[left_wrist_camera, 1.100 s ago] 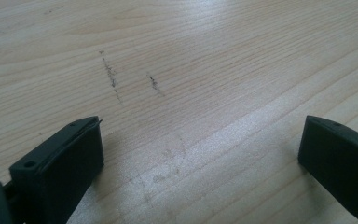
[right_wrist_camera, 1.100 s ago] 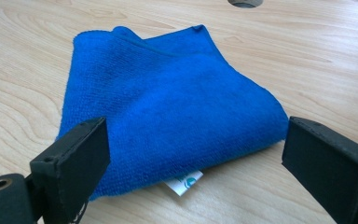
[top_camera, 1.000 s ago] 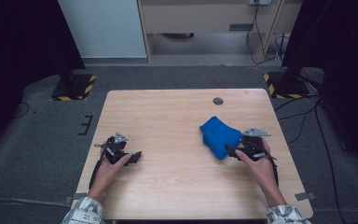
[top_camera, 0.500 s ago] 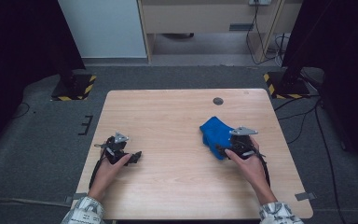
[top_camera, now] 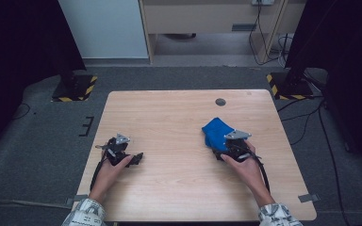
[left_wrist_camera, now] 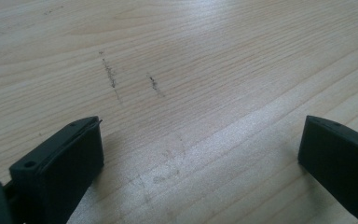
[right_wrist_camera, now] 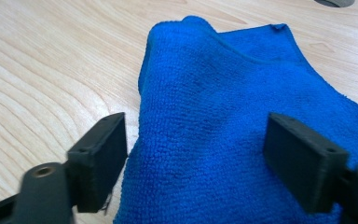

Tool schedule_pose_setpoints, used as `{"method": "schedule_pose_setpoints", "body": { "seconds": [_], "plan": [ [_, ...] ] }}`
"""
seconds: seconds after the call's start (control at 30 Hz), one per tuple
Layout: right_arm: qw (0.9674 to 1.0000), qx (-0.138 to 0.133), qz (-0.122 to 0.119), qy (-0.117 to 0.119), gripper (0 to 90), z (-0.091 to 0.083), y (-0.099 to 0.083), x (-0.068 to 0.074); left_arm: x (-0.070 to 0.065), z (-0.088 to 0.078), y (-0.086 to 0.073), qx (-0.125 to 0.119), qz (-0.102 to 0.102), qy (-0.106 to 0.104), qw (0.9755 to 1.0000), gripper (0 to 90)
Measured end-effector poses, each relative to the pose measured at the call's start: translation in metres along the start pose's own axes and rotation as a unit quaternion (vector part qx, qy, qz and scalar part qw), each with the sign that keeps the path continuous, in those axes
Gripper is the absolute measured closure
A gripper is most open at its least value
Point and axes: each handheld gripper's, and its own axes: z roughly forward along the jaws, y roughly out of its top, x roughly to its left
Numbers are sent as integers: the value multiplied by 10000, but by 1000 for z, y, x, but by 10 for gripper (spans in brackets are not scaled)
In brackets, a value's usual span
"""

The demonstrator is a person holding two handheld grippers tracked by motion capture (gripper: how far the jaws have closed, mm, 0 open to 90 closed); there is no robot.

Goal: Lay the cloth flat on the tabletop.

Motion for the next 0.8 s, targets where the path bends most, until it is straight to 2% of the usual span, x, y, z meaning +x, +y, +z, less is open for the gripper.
{"method": "schedule_pose_setpoints", "body": {
  "seconds": [0.07,0.1,0.27,0.4,0.43,0.47,0.57,0.8],
  "plan": [
    [10000,-4,-39,-22,295,0,0,0,0,0,0,0,0,0,10000,0],
    [10000,-8,-53,-30,356,1,0,0,0,0,0,0,1,1,10000,0],
    [9999,6,-94,43,517,1,-1,-1,0,0,0,0,1,0,10000,0],
    [9998,-63,-81,146,690,1,-1,-1,0,0,0,0,-1,1,10000,0],
    [9998,-63,-81,146,690,1,-1,-1,0,0,0,0,-1,1,10000,0],
    [9997,-85,-136,191,753,1,-1,0,0,0,0,0,0,0,10000,0],
    [9995,-150,-173,198,799,-1,0,1,0,0,0,0,-1,0,10000,0],
    [9988,-259,-190,363,810,-8,5,8,0,0,0,0,0,1,10000,0]
  ]
}}
